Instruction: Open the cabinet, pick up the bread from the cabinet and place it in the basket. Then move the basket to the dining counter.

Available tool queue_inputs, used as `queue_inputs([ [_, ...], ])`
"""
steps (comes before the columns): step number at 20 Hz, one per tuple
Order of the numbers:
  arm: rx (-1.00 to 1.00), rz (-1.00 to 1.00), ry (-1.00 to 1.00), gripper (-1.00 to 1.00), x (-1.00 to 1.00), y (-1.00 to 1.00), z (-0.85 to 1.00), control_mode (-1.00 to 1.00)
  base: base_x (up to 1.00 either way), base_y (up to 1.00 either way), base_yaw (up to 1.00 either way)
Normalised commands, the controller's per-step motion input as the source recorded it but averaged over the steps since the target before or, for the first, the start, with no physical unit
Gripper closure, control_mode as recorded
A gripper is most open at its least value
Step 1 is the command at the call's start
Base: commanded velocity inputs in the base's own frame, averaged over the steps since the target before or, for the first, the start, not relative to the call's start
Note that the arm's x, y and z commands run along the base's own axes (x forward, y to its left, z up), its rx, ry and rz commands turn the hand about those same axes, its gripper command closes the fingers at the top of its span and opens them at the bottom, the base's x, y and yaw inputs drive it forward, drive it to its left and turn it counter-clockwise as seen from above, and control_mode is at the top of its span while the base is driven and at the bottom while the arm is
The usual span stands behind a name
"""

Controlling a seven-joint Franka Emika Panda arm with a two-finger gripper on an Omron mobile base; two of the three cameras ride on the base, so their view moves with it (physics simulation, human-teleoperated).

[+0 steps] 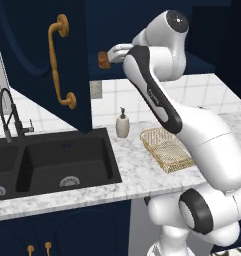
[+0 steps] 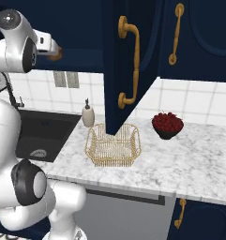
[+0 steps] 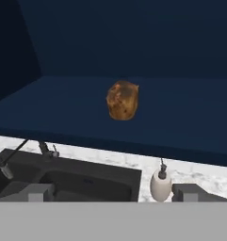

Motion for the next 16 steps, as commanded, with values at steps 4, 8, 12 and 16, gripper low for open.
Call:
queue_inputs([
  [4, 0.0, -0.02, 0.02, -1.0, 0.57, 0.11, -0.19, -1.0, 0.0, 0.0, 0.0],
  [8, 0.0, -0.01, 0.01, -1.0, 0.6, 0.08, -0.19, -1.0, 0.0, 0.0, 0.0],
  [12, 0.0, 0.0, 0.0, -1.0, 0.51, 0.21, -0.07, -1.0, 0.0, 0.0, 0.0],
  [16, 0.0, -0.02, 0.0, -1.0, 0.47, 0.34, -0.08, -1.0, 0.0, 0.0, 0.0],
])
